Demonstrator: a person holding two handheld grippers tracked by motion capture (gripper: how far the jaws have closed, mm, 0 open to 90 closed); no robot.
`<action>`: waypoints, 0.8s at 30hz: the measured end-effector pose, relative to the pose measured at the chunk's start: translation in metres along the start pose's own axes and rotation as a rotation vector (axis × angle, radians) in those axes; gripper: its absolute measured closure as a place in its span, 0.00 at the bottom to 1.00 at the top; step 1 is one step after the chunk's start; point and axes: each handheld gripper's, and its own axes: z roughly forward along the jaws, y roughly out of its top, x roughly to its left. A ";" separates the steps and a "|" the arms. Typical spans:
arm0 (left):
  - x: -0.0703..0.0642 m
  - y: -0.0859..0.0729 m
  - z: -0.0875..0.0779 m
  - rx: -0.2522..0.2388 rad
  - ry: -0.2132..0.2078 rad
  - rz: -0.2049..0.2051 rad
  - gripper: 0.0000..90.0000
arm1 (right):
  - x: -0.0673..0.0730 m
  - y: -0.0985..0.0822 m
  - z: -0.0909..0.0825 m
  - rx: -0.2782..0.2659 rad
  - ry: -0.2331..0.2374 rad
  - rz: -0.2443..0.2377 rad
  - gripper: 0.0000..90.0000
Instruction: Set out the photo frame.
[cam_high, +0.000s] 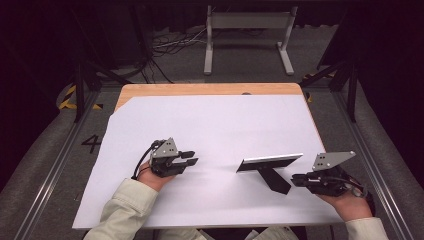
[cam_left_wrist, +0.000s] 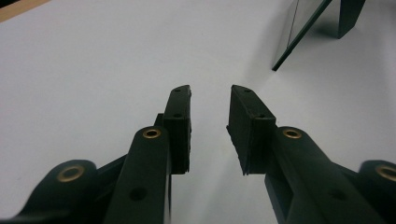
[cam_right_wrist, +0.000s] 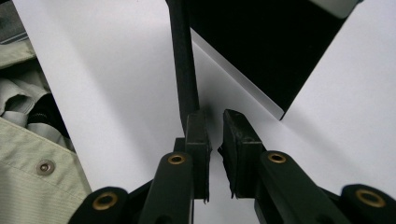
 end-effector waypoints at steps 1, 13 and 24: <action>0.000 0.000 0.000 0.004 -0.002 0.003 0.78 | 0.000 0.001 -0.002 -0.002 -0.004 -0.004 0.89; -0.004 0.002 0.004 0.013 -0.017 -0.002 0.81 | 0.002 0.005 -0.012 -0.026 -0.007 0.009 0.88; -0.011 0.012 0.023 0.035 -0.033 -0.041 0.99 | -0.001 0.002 -0.022 -0.065 -0.027 0.041 0.95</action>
